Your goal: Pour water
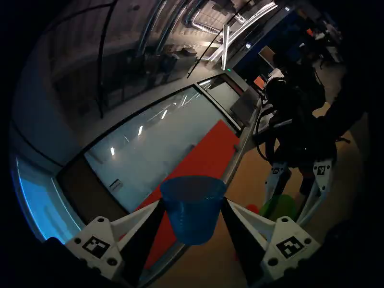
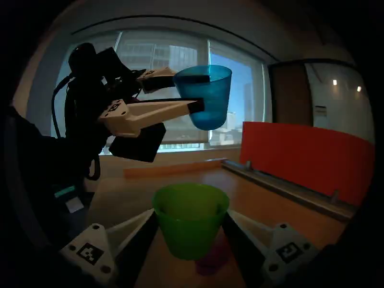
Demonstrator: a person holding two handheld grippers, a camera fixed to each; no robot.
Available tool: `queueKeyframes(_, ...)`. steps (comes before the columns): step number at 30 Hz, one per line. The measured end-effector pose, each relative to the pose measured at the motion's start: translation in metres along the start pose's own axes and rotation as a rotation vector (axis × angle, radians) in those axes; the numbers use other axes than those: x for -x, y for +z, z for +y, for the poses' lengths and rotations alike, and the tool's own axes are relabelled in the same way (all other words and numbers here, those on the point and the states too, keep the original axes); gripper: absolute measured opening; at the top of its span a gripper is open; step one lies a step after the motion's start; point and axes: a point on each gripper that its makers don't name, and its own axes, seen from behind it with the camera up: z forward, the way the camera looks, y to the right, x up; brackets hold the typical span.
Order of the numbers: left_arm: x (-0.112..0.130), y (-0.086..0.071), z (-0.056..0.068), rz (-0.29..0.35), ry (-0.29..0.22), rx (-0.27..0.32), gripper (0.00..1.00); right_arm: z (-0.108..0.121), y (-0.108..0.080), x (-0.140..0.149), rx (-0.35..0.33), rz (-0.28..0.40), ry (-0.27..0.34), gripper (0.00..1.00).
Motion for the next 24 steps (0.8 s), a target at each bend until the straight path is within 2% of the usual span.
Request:
queueKeyframes(5, 0.0, 0.001, -0.001, -0.007, 0.051, -0.006, 0.84, 0.001, 0.002, 0.0, -0.001, 0.003, 0.004, 0.88)
queueKeyframes(14, 0.005, 0.006, 0.005, -0.018, 0.131, 0.001, 0.83, 0.0, 0.004, 0.0, -0.004, 0.008, 0.008, 0.87)
queueKeyframes(24, 0.006, 0.011, 0.0, -0.029, 0.199, -0.017, 0.83, 0.0, 0.004, 0.0, -0.004, 0.008, 0.009, 0.87)
